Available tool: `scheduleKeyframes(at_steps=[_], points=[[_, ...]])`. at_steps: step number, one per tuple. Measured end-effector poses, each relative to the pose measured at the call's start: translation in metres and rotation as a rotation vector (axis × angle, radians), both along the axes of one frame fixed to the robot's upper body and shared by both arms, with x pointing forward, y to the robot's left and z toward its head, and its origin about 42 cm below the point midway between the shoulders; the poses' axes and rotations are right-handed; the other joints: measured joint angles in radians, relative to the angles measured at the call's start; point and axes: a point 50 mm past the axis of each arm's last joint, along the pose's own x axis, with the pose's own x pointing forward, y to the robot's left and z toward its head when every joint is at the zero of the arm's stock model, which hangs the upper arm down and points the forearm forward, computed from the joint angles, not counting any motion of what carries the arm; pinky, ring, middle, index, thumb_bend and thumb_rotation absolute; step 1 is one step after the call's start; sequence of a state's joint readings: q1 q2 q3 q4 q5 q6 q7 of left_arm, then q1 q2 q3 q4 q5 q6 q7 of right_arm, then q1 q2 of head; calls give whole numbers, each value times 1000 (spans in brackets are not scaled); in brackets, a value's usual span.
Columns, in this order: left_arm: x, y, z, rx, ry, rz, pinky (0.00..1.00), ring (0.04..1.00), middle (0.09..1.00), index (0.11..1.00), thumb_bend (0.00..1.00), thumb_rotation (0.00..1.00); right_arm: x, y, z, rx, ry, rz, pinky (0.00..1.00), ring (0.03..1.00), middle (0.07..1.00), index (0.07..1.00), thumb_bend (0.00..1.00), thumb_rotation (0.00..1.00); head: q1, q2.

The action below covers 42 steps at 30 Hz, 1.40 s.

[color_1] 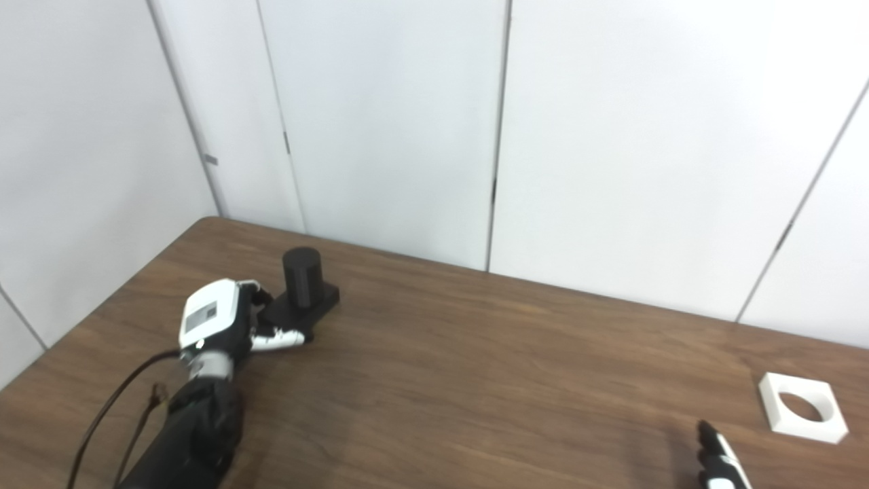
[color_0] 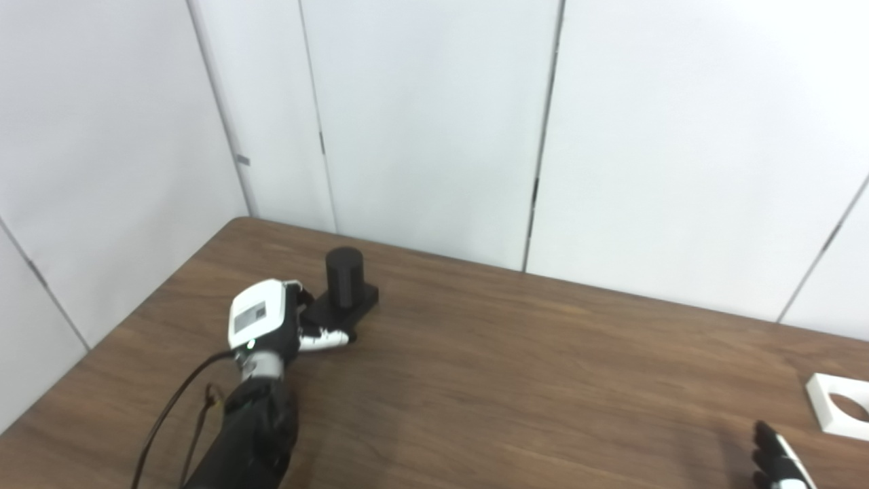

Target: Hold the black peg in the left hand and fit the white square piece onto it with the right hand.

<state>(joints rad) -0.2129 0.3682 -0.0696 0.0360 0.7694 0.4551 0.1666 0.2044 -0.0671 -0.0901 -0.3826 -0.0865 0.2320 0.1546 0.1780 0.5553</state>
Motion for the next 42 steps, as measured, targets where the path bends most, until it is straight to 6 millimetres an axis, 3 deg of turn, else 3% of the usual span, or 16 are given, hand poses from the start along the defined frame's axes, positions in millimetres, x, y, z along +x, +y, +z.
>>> scheduleKeyframes(at_steps=[4, 12, 26, 27, 42], points=[[-16, -21, 7, -87, -11, -109, 693, 760, 704, 488, 508, 48, 0, 1, 0, -17, 2, 1, 977, 963, 954, 929, 360, 1000, -40, 12], [-64, -66, 4, -175, 15, -381, 669, 747, 710, 489, 508, 46, 0, 3, 2, -37, -3, 2, 956, 961, 954, 927, 288, 1000, -77, 32], [-122, -101, -15, -197, 41, -595, 660, 752, 713, 490, 504, 44, -1, 16, 11, -54, 6, 34, 907, 933, 940, 915, 292, 1000, -158, 92], [-125, -103, -17, -201, 40, -602, 658, 750, 711, 490, 504, 43, -1, 17, 13, -56, 3, 35, 910, 933, 938, 911, 298, 1000, -167, 110], [-134, -112, -18, -162, 69, -750, 657, 744, 717, 490, 507, 44, -3, 22, 22, -66, 24, 33, 898, 920, 926, 896, 380, 1000, -215, 199]])
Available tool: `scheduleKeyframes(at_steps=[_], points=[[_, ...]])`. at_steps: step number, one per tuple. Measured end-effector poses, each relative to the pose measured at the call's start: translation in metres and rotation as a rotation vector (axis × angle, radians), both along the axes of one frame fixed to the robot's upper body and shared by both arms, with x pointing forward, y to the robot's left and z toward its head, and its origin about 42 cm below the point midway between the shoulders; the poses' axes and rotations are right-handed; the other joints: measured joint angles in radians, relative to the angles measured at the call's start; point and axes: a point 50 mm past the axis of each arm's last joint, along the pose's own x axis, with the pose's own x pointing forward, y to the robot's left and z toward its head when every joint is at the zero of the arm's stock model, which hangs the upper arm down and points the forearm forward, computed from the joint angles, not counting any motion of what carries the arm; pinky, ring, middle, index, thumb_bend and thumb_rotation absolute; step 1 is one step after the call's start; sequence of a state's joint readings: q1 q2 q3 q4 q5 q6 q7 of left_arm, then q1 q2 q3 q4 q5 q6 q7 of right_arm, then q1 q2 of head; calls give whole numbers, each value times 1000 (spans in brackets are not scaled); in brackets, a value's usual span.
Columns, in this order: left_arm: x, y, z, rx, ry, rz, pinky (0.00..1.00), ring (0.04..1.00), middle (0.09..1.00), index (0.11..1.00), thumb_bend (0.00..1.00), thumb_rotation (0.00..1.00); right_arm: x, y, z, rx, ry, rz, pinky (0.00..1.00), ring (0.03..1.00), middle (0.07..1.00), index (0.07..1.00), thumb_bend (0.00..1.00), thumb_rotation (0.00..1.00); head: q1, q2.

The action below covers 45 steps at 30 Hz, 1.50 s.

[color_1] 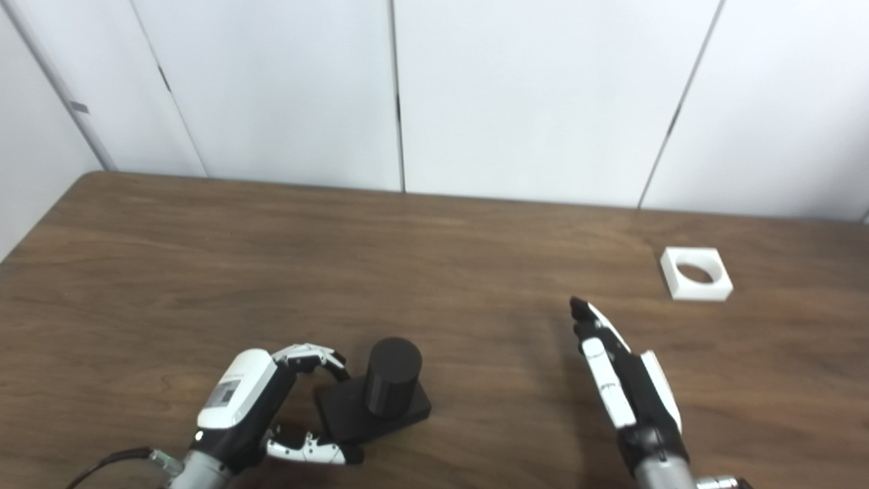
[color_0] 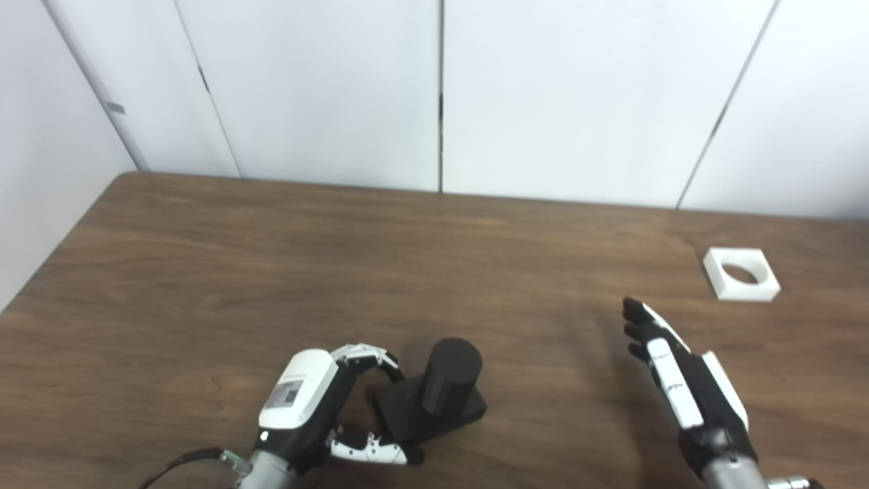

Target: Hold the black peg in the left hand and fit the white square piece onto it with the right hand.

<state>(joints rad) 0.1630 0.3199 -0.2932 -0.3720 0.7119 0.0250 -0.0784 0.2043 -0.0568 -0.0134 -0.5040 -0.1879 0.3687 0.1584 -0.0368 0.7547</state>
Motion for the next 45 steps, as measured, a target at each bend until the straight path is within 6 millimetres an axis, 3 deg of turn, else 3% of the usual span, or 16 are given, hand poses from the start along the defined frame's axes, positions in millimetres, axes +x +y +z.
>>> scheduleKeyframes(at_steps=[10, 20, 28, 34, 38, 39, 41, 43, 45], points=[[-2, -8, -2, 29, 8, -110, 680, 771, 729, 490, 514, 44, -1, 1, 1, 6, 10, 0, 894, 919, 924, 891, 402, 1000, -17, 21], [3, -10, -13, 81, -14, -145, 788, 777, 720, 490, 515, 43, -2, 1, 4, 7, 11, -3, 895, 919, 923, 893, 416, 1000, -21, 28], [7, -13, -17, 89, -18, -157, 787, 781, 724, 490, 516, 43, -2, 0, 3, 9, 20, -8, 899, 922, 926, 898, 412, 1000, -32, 28], [6, -14, -18, 110, -26, -164, 805, 779, 722, 490, 518, 44, -2, 0, 3, 12, 20, -7, 915, 943, 946, 910, 421, 1000, -100, 18], [5, -14, -17, 114, -36, -170, 788, 759, 706, 489, 517, 45, -3, 0, 9, -14, 0, -2, 807, 886, 907, 887, 554, 706, -135, 15], [5, -14, -17, 114, -39, -171, 782, 753, 700, 489, 517, 45, -5, 0, 15, -36, -19, -5, 799, 874, 893, 880, 589, 621, -176, 12], [4, -14, -17, 117, -46, -170, 778, 750, 698, 489, 517, 45, -8, 0, 27, -80, -65, -10, 805, 871, 887, 877, 608, 536, -196, 8], [3, -13, -17, 119, -51, -170, 775, 748, 694, 489, 517, 45, -12, -4, 42, -146, -116, -16, 838, 894, 902, 863, 639, 359, -233, -3], [1, -12, -18, 114, -58, -168, 771, 741, 689, 489, 517, 44, -13, -15, 52, -225, -142, -39, 867, 912, 904, 854, 679, 269, -271, -12]])
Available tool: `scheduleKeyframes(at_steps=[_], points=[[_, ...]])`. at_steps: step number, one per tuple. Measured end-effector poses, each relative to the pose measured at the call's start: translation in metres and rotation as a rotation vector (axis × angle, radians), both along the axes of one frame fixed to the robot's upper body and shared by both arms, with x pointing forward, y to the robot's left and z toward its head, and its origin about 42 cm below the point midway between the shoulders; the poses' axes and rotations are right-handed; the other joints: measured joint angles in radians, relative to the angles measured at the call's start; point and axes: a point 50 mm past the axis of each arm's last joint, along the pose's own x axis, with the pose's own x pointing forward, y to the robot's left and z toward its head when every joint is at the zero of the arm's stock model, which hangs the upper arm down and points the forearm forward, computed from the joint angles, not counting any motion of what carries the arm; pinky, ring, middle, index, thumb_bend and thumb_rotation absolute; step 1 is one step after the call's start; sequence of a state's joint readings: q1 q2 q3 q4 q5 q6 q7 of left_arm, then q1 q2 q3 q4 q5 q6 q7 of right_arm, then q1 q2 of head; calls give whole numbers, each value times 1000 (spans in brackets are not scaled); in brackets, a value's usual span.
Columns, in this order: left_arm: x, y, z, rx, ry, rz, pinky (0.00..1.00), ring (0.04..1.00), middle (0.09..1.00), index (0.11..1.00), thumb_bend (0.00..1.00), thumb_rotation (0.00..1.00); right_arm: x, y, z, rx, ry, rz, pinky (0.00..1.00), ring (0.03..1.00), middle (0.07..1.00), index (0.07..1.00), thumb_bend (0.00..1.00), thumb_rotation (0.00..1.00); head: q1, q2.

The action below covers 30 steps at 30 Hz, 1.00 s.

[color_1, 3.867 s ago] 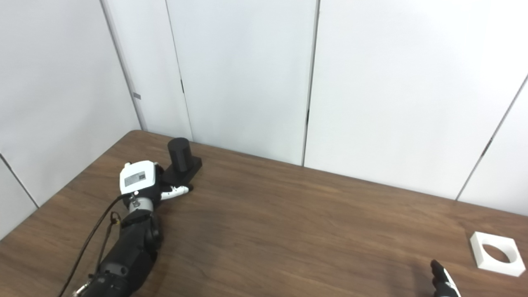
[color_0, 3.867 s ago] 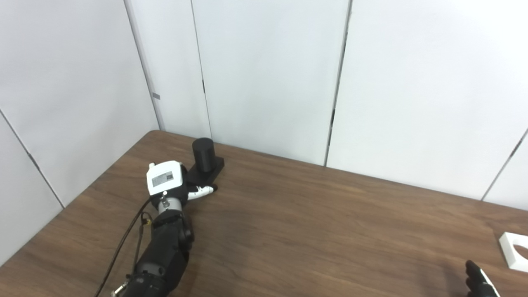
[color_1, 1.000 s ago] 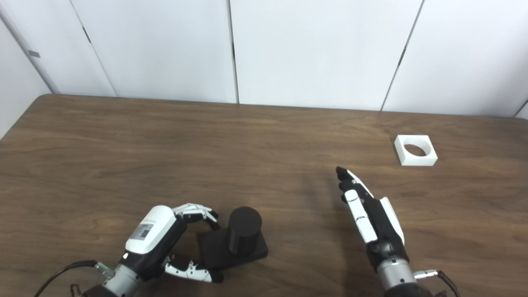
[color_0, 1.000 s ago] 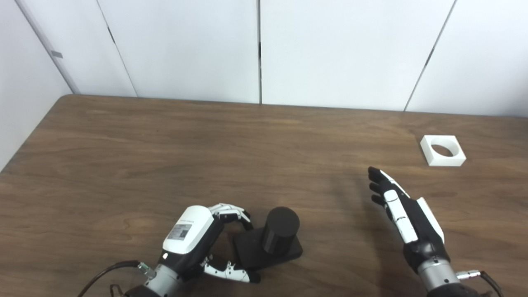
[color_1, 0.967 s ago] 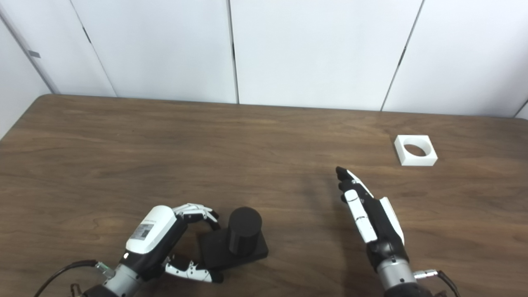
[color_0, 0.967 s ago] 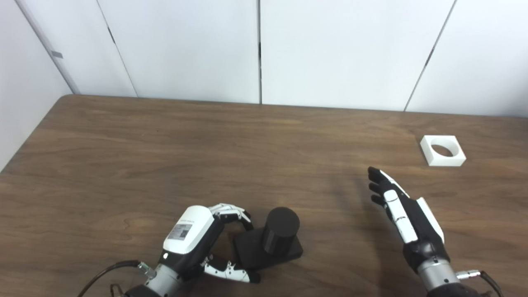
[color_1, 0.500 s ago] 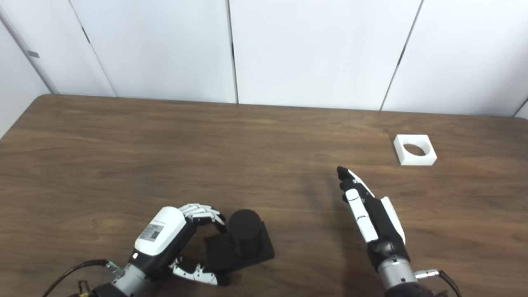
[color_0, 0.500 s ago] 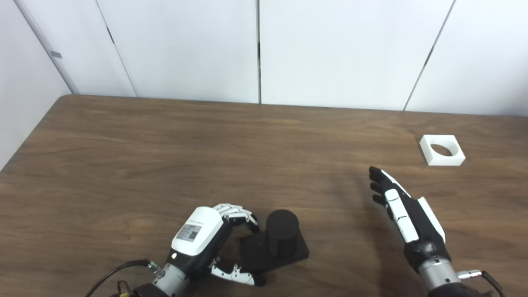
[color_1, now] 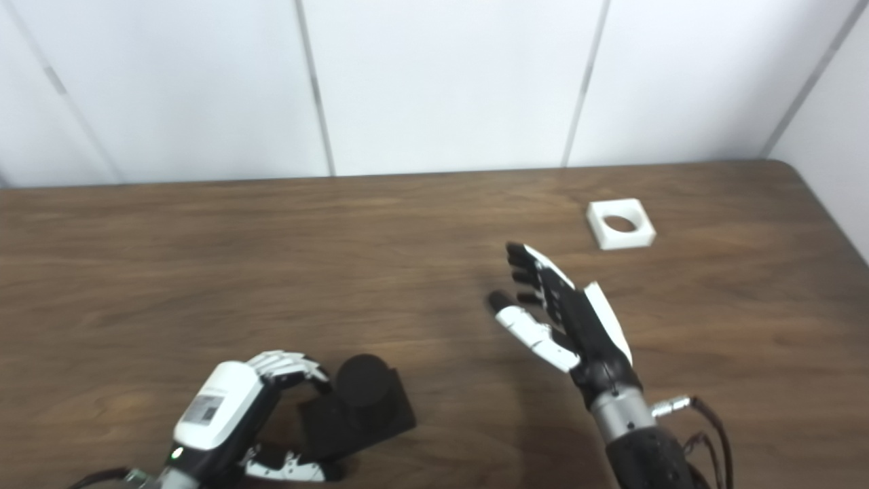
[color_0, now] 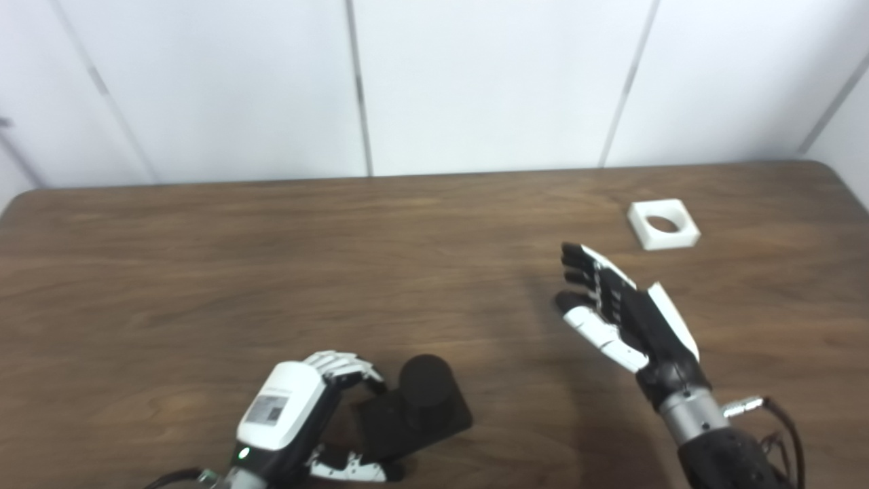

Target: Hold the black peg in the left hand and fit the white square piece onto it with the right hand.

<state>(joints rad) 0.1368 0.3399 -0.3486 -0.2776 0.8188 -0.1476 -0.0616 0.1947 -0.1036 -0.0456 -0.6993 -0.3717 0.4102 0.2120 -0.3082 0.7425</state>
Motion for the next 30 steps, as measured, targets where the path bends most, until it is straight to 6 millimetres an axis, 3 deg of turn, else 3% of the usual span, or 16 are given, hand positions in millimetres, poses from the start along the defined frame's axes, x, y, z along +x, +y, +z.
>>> scheduleKeyframes(at_steps=[4, 7, 14, 17, 26, 30], points=[[-5, 6, -2, -6, 3, 12, 765, 734, 682, 489, 516, 43, -1, -49, 3, -333, 94, 17, 952, 982, 930, 840, 765, 181, -31, -9], [-11, 11, -5, -10, 14, 16, 769, 737, 682, 489, 516, 43, 13, -83, 14, -464, 115, -64, 956, 999, 946, 842, 804, 156, -86, -32], [-16, 10, -11, -54, -8, -32, 762, 729, 677, 488, 516, 43, 62, -101, 17, -527, 124, -80, 999, 1000, 991, 843, 879, 120, -118, -54], [-17, 11, -13, -65, -23, -42, 762, 730, 676, 489, 516, 43, 75, -110, 22, -587, 106, -85, 1000, 1000, 985, 835, 891, 141, -146, -84], [-18, 19, -19, -72, -31, -33, 769, 740, 685, 489, 517, 44, 115, -135, 26, -707, 152, -129, 1000, 1000, 989, 840, 887, 192, -147, -91], [-18, 19, -19, -75, -36, -40, 774, 744, 689, 489, 516, 44, 134, -130, 28, -722, 142, -103, 1000, 1000, 985, 838, 882, 185, -140, -91]])
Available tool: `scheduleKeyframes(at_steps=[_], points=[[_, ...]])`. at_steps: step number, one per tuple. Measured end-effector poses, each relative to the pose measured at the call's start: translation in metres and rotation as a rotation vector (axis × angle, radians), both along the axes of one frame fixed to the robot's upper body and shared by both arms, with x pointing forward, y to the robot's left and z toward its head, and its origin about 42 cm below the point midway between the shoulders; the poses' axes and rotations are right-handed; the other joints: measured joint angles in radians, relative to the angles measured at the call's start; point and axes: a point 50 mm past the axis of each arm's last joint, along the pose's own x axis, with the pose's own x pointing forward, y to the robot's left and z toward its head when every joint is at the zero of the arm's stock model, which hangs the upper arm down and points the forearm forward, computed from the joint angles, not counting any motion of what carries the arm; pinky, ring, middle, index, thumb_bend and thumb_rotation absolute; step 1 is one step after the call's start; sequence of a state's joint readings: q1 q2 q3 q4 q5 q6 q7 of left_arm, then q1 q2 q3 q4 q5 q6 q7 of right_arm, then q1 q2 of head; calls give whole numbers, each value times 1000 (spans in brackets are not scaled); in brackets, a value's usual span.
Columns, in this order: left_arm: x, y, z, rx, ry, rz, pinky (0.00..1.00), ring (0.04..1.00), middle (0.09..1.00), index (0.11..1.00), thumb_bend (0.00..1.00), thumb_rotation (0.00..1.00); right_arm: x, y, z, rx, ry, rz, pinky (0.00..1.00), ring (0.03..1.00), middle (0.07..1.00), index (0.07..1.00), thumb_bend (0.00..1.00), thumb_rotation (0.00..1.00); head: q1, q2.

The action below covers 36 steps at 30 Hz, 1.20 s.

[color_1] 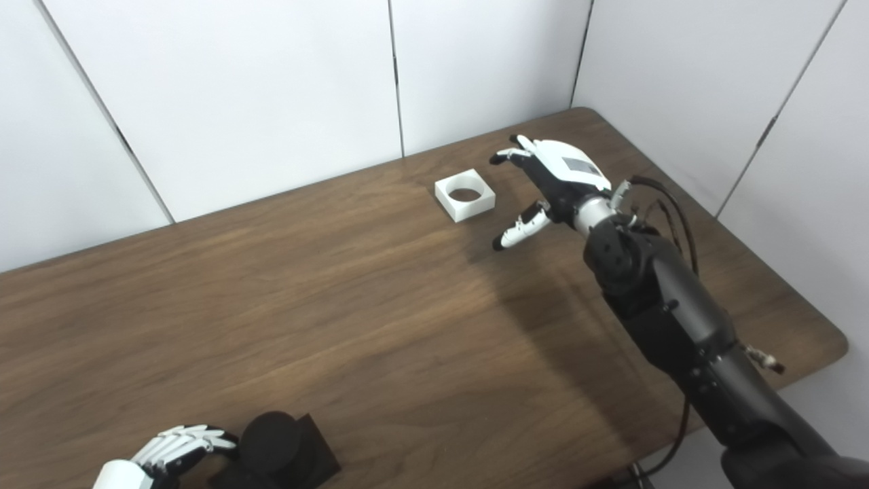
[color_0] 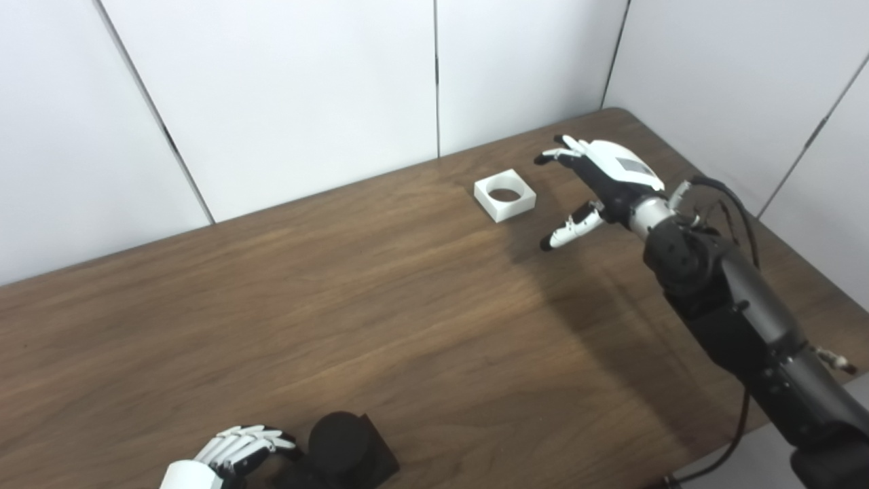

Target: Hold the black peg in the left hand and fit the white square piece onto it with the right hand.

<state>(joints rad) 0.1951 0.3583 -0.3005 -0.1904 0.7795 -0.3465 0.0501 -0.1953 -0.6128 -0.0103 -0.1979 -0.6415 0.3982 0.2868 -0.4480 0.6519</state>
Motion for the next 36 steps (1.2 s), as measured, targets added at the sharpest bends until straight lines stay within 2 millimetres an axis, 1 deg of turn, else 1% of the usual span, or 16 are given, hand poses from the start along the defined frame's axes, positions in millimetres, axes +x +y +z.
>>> scheduleKeyframes(at_steps=[3, 8, 14, 17, 21, 28, 33, 36], points=[[0, 0, -1, -1, 1, -2, 776, 746, 692, 490, 516, 44, 12, 1, 1, -7, -1, 18, 1000, 1000, 980, 831, 885, 179, 5, -2], [-1, 0, -1, 0, -3, -3, 785, 751, 696, 490, 515, 46, 25, -5, -2, -22, 17, 11, 1000, 1000, 980, 833, 898, 177, 14, -2], [-1, 0, -1, 1, -4, 0, 783, 751, 696, 490, 516, 46, 37, 0, -2, -52, 27, 32, 1000, 1000, 979, 841, 879, 178, 25, -3], [-2, 1, -1, 1, -4, 1, 785, 753, 699, 490, 514, 47, 47, 0, -5, -80, 48, 32, 1000, 1000, 974, 844, 868, 184, 26, -3], [-2, 1, -1, 1, -3, 1, 786, 752, 699, 491, 514, 48, 58, 1, -9, -108, 70, 39, 1000, 1000, 969, 844, 867, 181, 29, -3], [-3, 0, -2, 2, -3, 4, 777, 752, 699, 490, 515, 48, 78, 7, -11, -162, 109, 61, 1000, 1000, 964, 854, 864, 216, 37, 0], [-3, 0, -2, 5, -4, 6, 784, 754, 701, 491, 515, 47, 89, 9, -12, -201, 130, 89, 1000, 1000, 954, 845, 862, 207, 38, 3], [-3, 0, -2, 6, -5, 6, 780, 751, 699, 490, 515, 47, 95, 10, -16, -220, 155, 98, 997, 1000, 950, 844, 862, 211, 40, 6]])
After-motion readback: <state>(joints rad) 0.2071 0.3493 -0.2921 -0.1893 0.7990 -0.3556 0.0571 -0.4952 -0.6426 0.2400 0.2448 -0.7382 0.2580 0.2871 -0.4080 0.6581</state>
